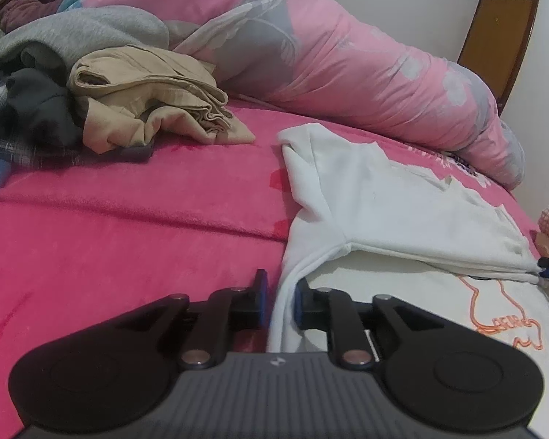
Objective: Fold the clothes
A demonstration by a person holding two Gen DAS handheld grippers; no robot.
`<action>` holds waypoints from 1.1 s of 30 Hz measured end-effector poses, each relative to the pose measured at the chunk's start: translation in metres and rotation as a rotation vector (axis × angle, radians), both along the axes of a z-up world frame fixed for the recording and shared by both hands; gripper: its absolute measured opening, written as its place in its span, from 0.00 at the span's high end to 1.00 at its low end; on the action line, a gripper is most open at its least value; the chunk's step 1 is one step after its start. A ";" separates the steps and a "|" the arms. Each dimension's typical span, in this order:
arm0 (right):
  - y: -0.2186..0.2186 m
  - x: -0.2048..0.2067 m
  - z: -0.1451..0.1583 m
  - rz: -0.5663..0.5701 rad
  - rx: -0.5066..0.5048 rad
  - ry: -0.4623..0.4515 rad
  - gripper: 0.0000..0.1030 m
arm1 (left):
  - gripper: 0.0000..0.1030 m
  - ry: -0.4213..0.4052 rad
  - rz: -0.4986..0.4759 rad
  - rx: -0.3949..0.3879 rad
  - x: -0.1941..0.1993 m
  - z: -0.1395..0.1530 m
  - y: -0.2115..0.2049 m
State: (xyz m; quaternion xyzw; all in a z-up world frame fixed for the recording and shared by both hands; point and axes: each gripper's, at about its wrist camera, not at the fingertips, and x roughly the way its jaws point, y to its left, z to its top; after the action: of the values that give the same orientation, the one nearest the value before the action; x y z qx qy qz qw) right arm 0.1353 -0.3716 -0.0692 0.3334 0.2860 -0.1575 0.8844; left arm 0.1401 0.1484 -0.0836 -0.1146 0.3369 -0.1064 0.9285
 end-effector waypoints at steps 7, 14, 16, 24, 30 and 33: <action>0.024 0.018 0.043 0.147 -0.294 -0.078 0.82 | 0.56 -0.058 0.046 0.006 -0.021 0.029 0.016; 0.056 0.091 0.009 0.444 -0.361 0.045 0.87 | 0.61 -0.068 -0.041 0.142 0.034 0.034 -0.029; 0.046 0.106 -0.002 0.406 -0.388 0.112 0.94 | 0.64 0.017 -0.062 0.136 0.049 0.014 -0.034; 0.100 0.118 0.069 0.438 -0.497 0.015 0.88 | 0.63 0.013 -0.058 -0.008 0.045 -0.010 -0.015; 0.265 0.175 0.075 1.014 -0.532 -0.108 0.51 | 0.63 0.016 -0.047 -0.057 0.043 -0.015 -0.010; 0.331 0.207 0.055 1.196 -0.617 -0.122 0.44 | 0.64 0.016 -0.045 -0.065 0.043 -0.017 -0.009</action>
State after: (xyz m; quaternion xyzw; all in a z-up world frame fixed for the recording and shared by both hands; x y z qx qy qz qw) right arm 0.3421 -0.0403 -0.0146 -0.1417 0.3127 0.3041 0.8886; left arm 0.1833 0.1392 -0.1006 -0.1381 0.3430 -0.1373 0.9189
